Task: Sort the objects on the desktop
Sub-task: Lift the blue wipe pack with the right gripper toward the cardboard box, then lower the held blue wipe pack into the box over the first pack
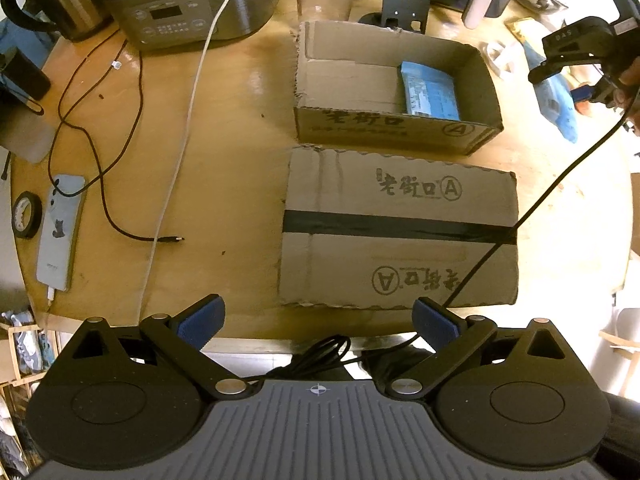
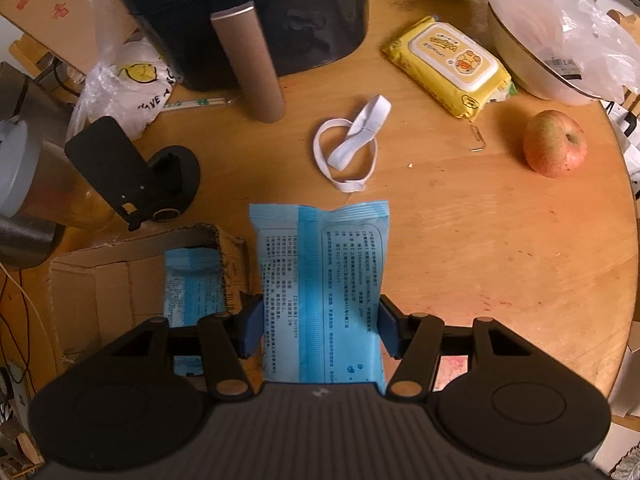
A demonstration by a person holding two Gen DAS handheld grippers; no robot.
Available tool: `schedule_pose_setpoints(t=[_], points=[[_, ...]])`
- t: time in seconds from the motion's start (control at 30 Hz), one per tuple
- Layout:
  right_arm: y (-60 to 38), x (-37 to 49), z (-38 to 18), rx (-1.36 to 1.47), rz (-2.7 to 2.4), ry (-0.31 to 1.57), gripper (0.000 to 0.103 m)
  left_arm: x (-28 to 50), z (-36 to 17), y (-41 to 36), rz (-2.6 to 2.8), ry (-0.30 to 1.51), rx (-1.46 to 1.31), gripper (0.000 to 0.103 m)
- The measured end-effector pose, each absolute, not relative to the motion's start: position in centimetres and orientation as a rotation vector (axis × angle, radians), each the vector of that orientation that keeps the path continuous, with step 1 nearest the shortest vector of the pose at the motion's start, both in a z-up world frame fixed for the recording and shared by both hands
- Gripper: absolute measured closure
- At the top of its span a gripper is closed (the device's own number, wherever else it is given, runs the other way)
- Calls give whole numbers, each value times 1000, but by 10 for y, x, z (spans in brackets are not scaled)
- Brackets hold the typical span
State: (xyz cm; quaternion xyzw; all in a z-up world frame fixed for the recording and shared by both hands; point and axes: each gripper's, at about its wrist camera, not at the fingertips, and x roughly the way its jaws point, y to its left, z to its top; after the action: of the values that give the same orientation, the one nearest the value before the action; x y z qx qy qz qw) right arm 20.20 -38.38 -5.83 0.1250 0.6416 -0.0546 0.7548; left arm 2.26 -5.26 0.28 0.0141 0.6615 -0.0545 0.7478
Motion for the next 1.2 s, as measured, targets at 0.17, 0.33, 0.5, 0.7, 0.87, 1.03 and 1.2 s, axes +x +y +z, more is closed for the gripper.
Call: schedule_pose_setpoints(t=[0.17, 0.33, 0.5, 0.7, 0.87, 1.03, 1.2], points=[[-376, 204, -59, 268, -112, 1401, 47, 22, 2, -48, -120, 1448, 30, 0], [-369, 205, -59, 261, -102, 1404, 47, 22, 2, -45, -123, 1448, 30, 0], [-363, 205, -58, 259, -96, 1404, 47, 24, 2, -42, -126, 1449, 29, 0], [-356, 206, -56, 258, -91, 1401, 47, 25, 2, -40, -132, 1447, 30, 0], [-350, 208, -55, 256, -82, 1399, 47, 26, 1, -39, -134, 1445, 29, 0], [-342, 209, -56, 254, -73, 1400, 47, 26, 1, -36, -135, 1443, 25, 0], [-335, 210, -56, 250, -66, 1403, 47, 27, 1, -34, -133, 1441, 20, 0]])
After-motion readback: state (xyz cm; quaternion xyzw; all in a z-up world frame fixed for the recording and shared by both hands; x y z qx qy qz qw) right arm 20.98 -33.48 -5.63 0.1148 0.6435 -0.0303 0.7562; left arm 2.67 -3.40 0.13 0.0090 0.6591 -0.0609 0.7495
